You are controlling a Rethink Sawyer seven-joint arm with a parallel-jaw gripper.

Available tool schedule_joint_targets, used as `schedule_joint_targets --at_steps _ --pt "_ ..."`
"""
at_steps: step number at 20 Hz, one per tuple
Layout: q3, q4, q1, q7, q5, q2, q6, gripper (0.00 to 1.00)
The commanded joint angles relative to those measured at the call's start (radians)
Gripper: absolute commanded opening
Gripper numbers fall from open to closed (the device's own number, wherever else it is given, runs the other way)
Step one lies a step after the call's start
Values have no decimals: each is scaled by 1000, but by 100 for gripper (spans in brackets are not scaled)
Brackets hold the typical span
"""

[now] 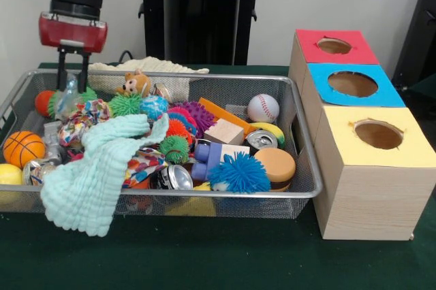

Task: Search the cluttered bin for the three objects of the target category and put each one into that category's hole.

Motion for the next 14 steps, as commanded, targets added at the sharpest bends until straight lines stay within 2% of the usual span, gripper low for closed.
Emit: schedule_joint_targets --at_steps 1,8,14 --pt "38 107 44 97 154 -91 119 0" --pt "38 164 106 94 300 -166 168 0" --pt "13 173 174 111 389 -183 182 0"
